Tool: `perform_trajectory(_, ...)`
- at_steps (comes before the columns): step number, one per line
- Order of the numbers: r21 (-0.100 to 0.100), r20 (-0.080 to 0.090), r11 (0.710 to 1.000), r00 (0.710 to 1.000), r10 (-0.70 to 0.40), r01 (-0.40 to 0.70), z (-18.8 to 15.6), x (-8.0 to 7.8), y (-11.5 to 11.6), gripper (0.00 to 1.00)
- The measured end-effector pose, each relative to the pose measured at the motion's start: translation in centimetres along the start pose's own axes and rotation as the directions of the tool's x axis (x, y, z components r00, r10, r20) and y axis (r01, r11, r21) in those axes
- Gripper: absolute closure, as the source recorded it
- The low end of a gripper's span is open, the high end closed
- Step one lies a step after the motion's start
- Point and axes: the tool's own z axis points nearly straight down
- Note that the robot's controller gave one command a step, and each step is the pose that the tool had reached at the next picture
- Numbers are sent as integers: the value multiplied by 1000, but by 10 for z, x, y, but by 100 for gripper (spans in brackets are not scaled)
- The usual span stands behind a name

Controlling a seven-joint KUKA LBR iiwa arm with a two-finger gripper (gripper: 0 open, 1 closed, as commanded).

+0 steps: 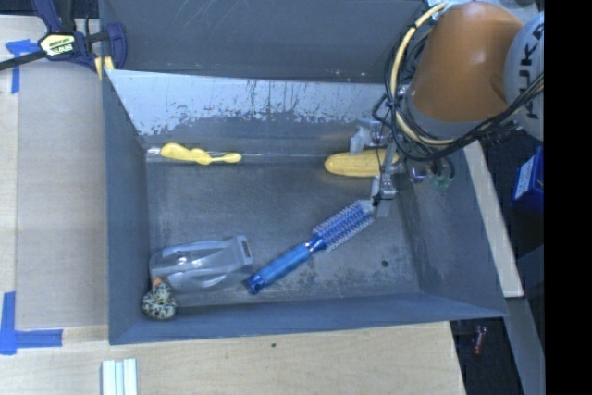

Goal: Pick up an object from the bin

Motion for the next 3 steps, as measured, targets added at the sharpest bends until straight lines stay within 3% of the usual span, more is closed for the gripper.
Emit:
perform_trajectory(1,0,3,985,985,-173,173,32,11,-1,0)
perform_trajectory(2,1,3,999,999,46,-46,73,6,-11,0)
perform_trajectory(3,1,4,999,999,47,-47,101,29,-16,0)
